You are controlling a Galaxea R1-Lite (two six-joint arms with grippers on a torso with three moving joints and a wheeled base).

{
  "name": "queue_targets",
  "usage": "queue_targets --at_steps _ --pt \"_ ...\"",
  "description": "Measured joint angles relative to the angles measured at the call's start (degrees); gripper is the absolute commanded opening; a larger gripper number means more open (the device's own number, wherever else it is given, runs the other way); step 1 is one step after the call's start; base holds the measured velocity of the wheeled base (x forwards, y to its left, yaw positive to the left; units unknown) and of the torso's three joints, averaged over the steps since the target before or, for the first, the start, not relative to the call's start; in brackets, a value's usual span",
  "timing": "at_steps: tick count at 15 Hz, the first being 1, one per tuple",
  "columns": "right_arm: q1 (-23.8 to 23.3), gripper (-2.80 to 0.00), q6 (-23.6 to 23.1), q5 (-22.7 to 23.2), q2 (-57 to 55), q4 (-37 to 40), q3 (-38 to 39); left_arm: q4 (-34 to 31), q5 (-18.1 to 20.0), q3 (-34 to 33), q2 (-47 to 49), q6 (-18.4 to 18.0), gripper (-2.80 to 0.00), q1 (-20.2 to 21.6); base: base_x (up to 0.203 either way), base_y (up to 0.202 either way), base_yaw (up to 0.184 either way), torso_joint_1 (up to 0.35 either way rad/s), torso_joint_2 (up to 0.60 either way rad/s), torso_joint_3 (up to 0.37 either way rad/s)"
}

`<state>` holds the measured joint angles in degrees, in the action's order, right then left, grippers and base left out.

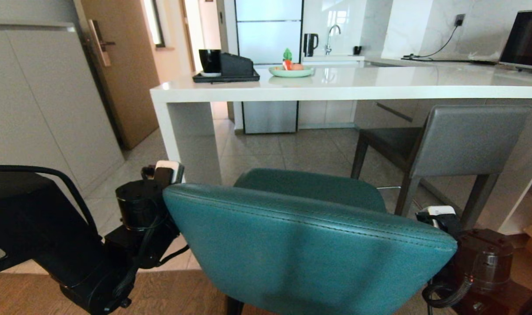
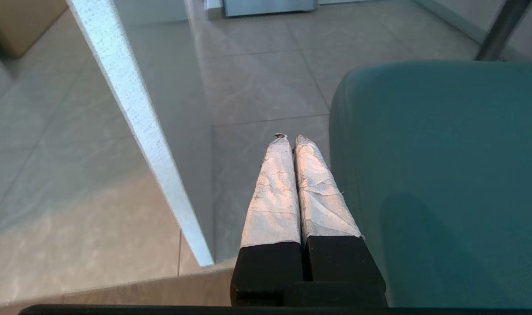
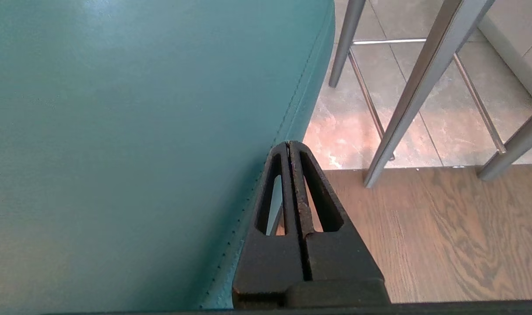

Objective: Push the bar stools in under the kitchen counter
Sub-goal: Pull the blue chair out from under the dining table

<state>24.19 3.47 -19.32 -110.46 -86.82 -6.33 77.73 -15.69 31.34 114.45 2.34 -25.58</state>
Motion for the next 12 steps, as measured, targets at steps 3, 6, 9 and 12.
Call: queue_targets --at_steps 3,6,9,12 --pt "0.29 -2.80 0.03 0.10 -1.42 -0.14 -0.23 -0.21 -0.24 -3.45 -2.56 1.27 -2.80 -4.58 0.000 0.000 0.000 0.000 0.00 0.000" --pt "0.25 -2.80 -0.01 0.12 -3.13 -0.64 -2.30 0.30 -0.69 -8.49 -5.14 1.65 -2.80 -8.91 0.000 0.000 0.000 0.000 0.00 0.000" --pt "0.51 -2.80 -0.19 -0.16 -4.92 -0.72 -5.08 -0.13 -0.02 -12.89 -8.73 2.54 -2.80 -9.36 0.000 0.000 0.000 0.000 0.00 0.000" --pt "1.56 -2.80 -0.75 -1.71 -7.37 -0.89 -8.69 -0.28 0.01 -14.87 -10.40 2.63 -2.80 -9.36 0.000 0.000 0.000 0.000 0.00 0.000"
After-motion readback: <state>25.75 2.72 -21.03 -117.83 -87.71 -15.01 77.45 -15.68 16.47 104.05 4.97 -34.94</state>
